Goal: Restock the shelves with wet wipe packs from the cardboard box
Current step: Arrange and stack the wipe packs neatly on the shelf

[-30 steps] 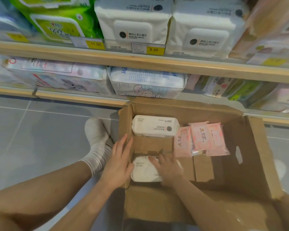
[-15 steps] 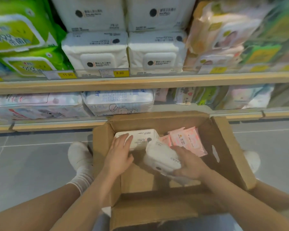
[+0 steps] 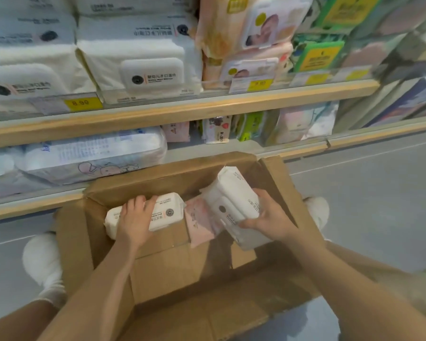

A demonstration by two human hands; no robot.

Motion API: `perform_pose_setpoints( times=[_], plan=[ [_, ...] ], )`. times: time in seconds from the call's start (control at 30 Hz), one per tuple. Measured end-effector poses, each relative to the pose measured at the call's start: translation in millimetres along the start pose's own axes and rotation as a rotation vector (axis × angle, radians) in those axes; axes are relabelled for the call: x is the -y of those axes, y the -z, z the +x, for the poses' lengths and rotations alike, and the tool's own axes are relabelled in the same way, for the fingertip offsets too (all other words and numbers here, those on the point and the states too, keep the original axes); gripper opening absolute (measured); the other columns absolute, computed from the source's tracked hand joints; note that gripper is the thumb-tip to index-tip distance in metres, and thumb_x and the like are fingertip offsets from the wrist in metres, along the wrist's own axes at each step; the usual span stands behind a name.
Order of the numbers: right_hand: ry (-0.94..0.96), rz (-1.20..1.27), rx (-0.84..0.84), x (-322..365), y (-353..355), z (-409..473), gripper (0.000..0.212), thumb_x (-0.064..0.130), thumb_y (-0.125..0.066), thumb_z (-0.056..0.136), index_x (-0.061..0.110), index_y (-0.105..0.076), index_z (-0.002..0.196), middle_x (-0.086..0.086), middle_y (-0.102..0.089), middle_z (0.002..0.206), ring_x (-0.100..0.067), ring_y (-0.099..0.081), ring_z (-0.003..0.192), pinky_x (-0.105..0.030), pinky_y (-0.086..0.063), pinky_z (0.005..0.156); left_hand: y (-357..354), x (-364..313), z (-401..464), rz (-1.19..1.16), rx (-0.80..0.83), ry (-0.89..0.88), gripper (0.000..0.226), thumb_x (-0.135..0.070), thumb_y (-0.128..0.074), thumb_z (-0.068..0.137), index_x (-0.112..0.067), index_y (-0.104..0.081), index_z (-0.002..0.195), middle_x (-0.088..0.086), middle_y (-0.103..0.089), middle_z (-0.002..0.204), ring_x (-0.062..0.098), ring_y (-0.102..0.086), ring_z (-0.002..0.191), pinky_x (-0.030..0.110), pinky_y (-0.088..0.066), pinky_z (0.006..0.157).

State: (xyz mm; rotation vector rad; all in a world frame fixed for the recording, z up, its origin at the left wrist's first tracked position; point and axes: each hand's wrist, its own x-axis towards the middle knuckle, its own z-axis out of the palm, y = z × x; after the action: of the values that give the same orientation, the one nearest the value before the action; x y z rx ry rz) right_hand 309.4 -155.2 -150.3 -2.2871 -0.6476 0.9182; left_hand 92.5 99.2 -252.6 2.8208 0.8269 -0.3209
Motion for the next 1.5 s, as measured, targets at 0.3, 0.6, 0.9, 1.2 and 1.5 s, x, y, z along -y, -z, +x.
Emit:
perform_pose_setpoints(
  times=[0.3,0.6,0.9,1.2,1.5],
  plan=[
    [-0.02,0.005,0.034,-4.8,-3.0,-1.3,0.078,0.032,-0.084,0.063,0.035,-0.035,0.124,0.009,-0.051,0.115,-0.011,-0.051,0.107,-0.028,-0.046,0.08,12.6,-4.7,0.4,0.134,-0.014,-0.043,0.096,-0.037,-0.089,0.028,-0.017,-0.059,0.116,0.008,-0.059,0.086,0.031,-0.056,0.074,0.041,-0.047,0.065],
    [0.137,-0.078,-0.036,43.4,45.0,-43.0,0.085,0.033,-0.085,0.062,0.032,-0.035,0.131,0.008,-0.049,0.114,-0.016,-0.05,0.104,-0.024,-0.045,0.073,123.5,-29.2,-45.6,0.003,-0.121,-0.105,0.091,-0.052,-0.069,0.066,-0.026,-0.029,0.144,0.003,-0.047,0.126,0.025,-0.04,0.117,0.04,-0.032,0.094],
    [0.392,-0.219,-0.075,137.9,71.0,-73.6,0.085,0.036,-0.083,0.057,0.027,-0.04,0.13,0.006,-0.053,0.112,-0.017,-0.054,0.102,-0.038,-0.049,0.084,234.8,9.4,-108.5,-0.061,-0.43,0.004,0.097,-0.041,-0.078,0.053,-0.028,-0.037,0.139,0.001,-0.049,0.118,0.026,-0.042,0.113,0.039,-0.032,0.09],
    [0.665,-0.437,-0.092,280.6,51.1,-53.1,0.094,0.034,-0.083,0.066,0.025,-0.029,0.142,-0.001,-0.043,0.135,-0.021,-0.044,0.12,-0.037,-0.041,0.094,293.9,102.7,-150.8,-0.167,-0.679,0.214,0.098,-0.057,-0.065,0.043,-0.024,-0.046,0.134,0.007,-0.054,0.114,0.03,-0.043,0.108,0.043,-0.034,0.087],
    [0.932,-0.722,-0.1,434.6,14.3,-4.6,0.094,0.038,-0.082,0.065,0.03,-0.031,0.143,-0.004,-0.047,0.134,-0.025,-0.046,0.12,-0.042,-0.041,0.097,297.2,179.2,-168.6,-0.177,-0.76,0.396,0.096,-0.046,-0.07,0.04,-0.024,-0.047,0.131,0.007,-0.054,0.11,0.032,-0.044,0.104,0.044,-0.035,0.086]
  ],
)
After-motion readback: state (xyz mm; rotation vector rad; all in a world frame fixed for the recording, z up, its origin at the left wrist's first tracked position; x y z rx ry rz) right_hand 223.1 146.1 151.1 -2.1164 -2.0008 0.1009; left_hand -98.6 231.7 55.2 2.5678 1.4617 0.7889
